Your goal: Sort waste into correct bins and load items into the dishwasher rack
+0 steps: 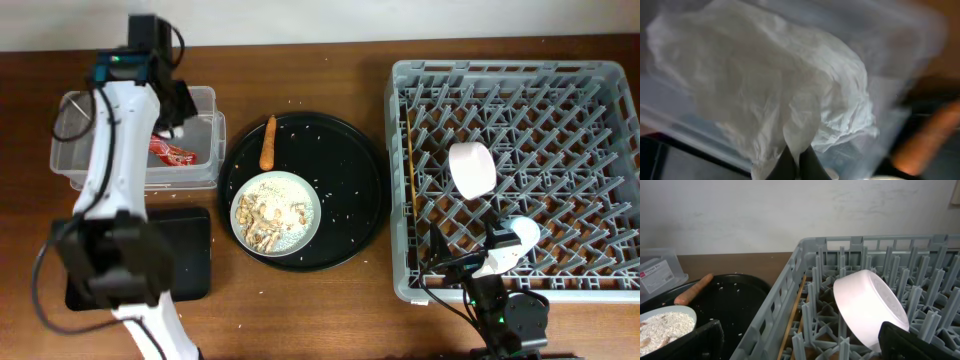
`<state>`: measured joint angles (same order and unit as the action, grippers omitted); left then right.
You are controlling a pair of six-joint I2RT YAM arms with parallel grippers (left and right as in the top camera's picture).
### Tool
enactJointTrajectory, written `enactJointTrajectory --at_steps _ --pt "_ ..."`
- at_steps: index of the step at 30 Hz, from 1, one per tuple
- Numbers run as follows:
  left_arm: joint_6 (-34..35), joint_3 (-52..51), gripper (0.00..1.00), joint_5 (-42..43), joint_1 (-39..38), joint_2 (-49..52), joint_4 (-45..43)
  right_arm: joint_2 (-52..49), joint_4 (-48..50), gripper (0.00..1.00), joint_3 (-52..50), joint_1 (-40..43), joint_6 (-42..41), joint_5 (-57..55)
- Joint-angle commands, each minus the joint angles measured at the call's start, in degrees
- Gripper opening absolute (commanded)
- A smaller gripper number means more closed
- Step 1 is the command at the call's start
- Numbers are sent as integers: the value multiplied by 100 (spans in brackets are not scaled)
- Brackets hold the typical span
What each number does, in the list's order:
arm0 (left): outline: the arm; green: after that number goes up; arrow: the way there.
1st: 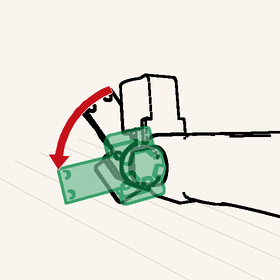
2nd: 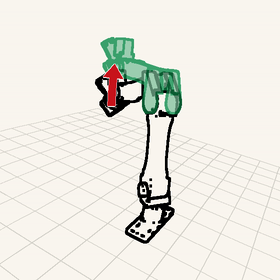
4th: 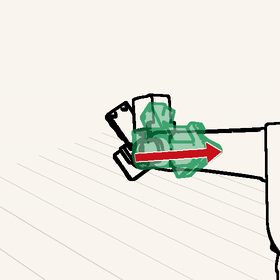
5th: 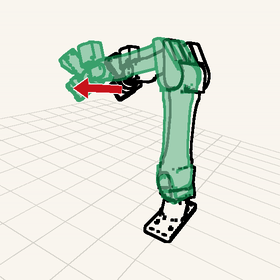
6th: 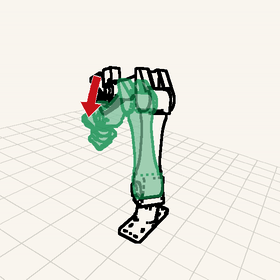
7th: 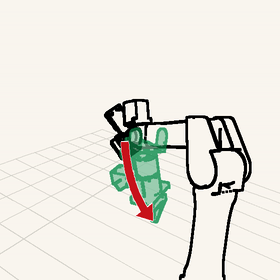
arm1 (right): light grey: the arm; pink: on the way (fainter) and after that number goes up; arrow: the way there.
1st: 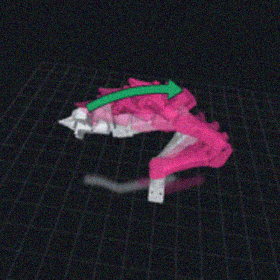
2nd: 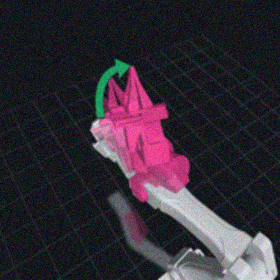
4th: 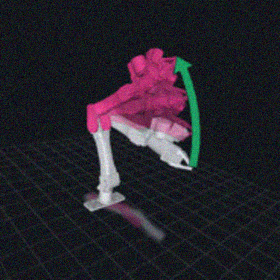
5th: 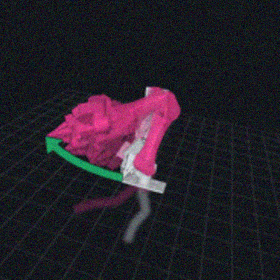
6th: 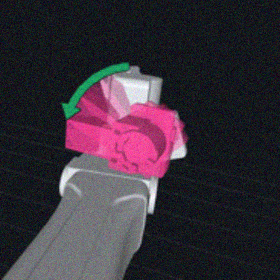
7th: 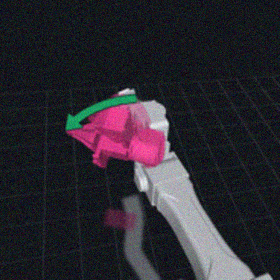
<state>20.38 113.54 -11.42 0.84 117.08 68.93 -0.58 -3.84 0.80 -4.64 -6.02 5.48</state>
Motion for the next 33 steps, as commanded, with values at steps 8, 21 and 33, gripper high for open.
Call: enactJointTrajectory --at_steps 8,21,33 --pt "-70 866 56 457 -555 -544 1650 37 0 98 -48 17 -42 9" --pt "612 -2929 35 127 -3919 -621 -227 37 0 98 -48 17 -42 9" --pt "-413 -2949 54 1362 -1513 -354 -3580 37 0 98 -48 17 -42 11"
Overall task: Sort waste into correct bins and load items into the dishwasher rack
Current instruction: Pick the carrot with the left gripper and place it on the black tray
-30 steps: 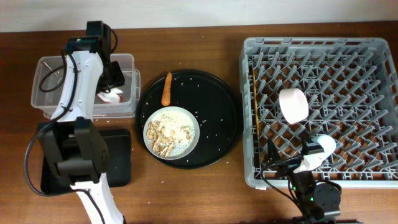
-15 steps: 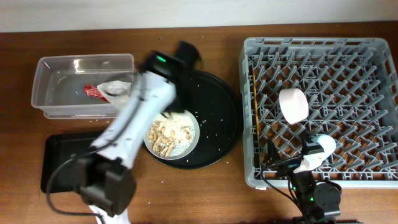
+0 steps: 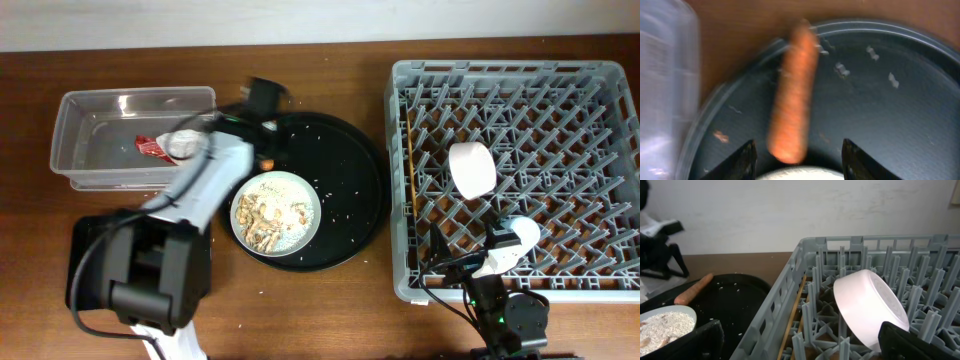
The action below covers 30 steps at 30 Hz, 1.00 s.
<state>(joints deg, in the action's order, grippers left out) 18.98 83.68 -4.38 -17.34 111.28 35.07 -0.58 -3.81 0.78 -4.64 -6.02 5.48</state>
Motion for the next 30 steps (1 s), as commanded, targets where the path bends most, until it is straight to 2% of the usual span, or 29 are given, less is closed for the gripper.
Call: enactJointTrajectory --at_steps 1,4,7,9,10,11,13,15,16,18,20,22,23,25,28,30 --pt "-483 37 54 638 326 345 -264 37 -2 98 -46 17 -42 9" --pt "-872 37 53 225 168 710 -337 37 -2 98 -46 17 -44 9" --pt "-968 37 50 35 74 999 -358 37 -2 98 -46 17 -42 9" --pt "-962 37 41 -149 72 1196 -400 37 -2 98 -46 17 -42 9" --pt "-962 44 34 -151 72 1187 -446 37 -2 98 -46 17 -44 9" --pt "-916 122 33 -201 72 1145 -446 37 -2 98 -46 17 -42 9" --pt "-774 601 22 -304 85 940 -192 37 -2 98 -46 17 -42 9" --pt "-734 1325 19 -503 90 592 459 37 -2 98 -46 17 -44 9" --pt "-634 1869 23 -597 90 278 1084 37 -2 98 -46 17 -44 9" --pt "-439 2286 24 -599 107 -107 1895 37 -2 98 -46 17 -42 9" --pt "291 2409 24 -599 221 -737 3158 37 -2 98 -46 17 -44 9" --pt "1119 2382 12 -719 350 -1200 4518 37 -2 98 -46 17 -42 11" --pt "1523 2216 11 -1139 365 -1434 5073 37 -2 98 -46 17 -44 9" --pt "2052 1563 12 -1587 389 -1818 5355 37 -2 98 -46 17 -42 9" --pt "2562 -94 13 -1600 730 -2529 4870 37 -2 98 -46 17 -42 9" --pt "2774 -1464 20 -1314 1373 -3023 4175 37 -2 98 -46 17 -42 9"
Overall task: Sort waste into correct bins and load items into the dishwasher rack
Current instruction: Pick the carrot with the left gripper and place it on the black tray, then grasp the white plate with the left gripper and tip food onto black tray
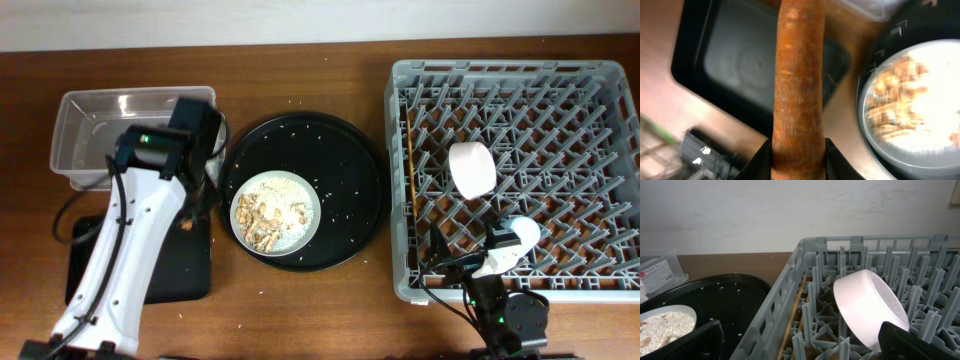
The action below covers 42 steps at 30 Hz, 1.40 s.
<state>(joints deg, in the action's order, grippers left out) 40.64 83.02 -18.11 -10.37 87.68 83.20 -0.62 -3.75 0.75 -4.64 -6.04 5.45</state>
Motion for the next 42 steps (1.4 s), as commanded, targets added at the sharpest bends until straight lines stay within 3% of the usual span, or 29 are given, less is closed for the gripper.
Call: enactJointTrajectory --at_steps 1,2,6,8,11,13,16,19,23,25,31,35,37,42 --pt "608 -1749 20 212 933 -758 -907 42 -9 98 -44 17 -39 11" --pt "627 -2369 20 522 1480 -828 -1530 42 -9 98 -44 17 -39 11" --pt "625 -3497 28 1440 2361 -824 -3112 42 -9 98 -44 17 -39 11" --pt "595 -3501 40 2039 2476 -855 -3038 42 -9 98 -44 17 -39 11" --pt "-197 -2951 43 2833 2302 -946 -2789 42 -9 98 -44 17 -39 11" --pt "-890 -2448 46 2975 1818 -970 -2677 42 -9 98 -44 17 -39 13" --pt "-2564 -2031 58 2935 55 -957 -3110 42 -9 98 -44 17 -42 11" --pt "-2752 -2031 59 2000 -1891 -437 -3825 42 -9 98 -44 17 -39 13" --pt "-2752 -2028 58 1499 -2787 658 -4271 42 -9 98 -44 17 -39 11" --pt "-2754 -2028 54 1318 -2804 1045 -4315 42 -9 98 -44 17 -39 11" --pt "-3220 -2028 23 1687 -2855 1801 -4548 42 -9 98 -44 17 -39 11" --pt "-3617 -2028 14 1657 -2863 1851 -4636 42 -9 98 -44 17 -39 11" --pt "-3648 -2028 1 1460 -2863 1851 -4760 42 -9 98 -44 17 -39 13" --pt "-3768 -1797 0 1266 -2863 1849 -4795 42 -9 98 -44 17 -39 11"
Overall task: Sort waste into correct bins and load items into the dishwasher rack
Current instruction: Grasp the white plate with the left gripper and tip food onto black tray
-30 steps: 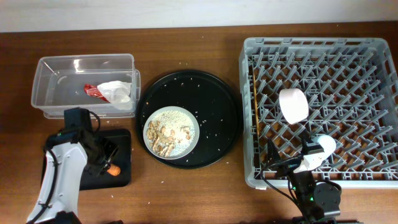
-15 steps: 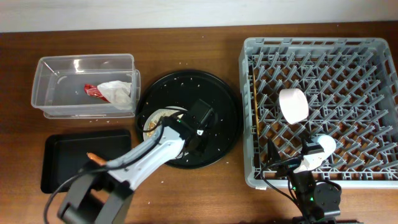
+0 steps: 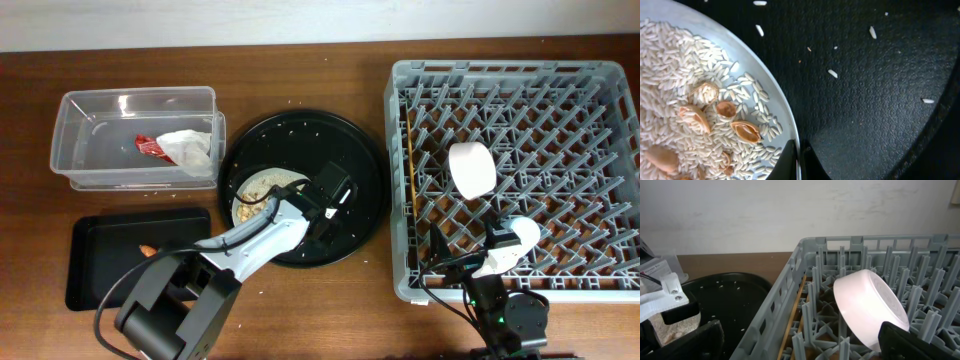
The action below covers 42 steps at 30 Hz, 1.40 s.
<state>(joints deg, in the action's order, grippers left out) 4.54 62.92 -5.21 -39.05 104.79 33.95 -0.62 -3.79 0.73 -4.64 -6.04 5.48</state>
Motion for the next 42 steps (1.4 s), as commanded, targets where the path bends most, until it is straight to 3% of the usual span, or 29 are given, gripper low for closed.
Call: enactJointTrajectory --at_steps 1,5,12,15,20,24,28,34,37,42 --pt "116 726 0 -186 4 122 675 42 -4 98 -42 17 -42 9" --pt "925 1985 0 -815 9 -136 1860 42 -4 98 -42 17 -39 11" --pt "2118 2179 0 -1093 302 -1019 2643 42 -4 98 -42 17 -42 9" --pt "2662 2179 0 -857 699 -1366 3233 42 -4 98 -42 17 -39 9" --pt "2669 2157 0 39 1974 -1738 3995 42 -4 98 -42 17 -39 9" --pt "1777 2144 0 1266 3366 -1742 4144 42 -4 98 -42 17 -39 9" --pt "1145 2144 0 1945 4269 -1751 4218 42 -4 98 -42 17 -39 9" --pt "-557 2057 0 3960 5742 -1915 4402 42 -4 98 -42 17 -39 11" --pt "-1209 1722 0 4754 6658 -2273 4417 42 -4 98 -42 17 -39 9" --pt "-2625 417 0 6931 8220 -2695 4282 42 -4 98 -42 17 -39 11"
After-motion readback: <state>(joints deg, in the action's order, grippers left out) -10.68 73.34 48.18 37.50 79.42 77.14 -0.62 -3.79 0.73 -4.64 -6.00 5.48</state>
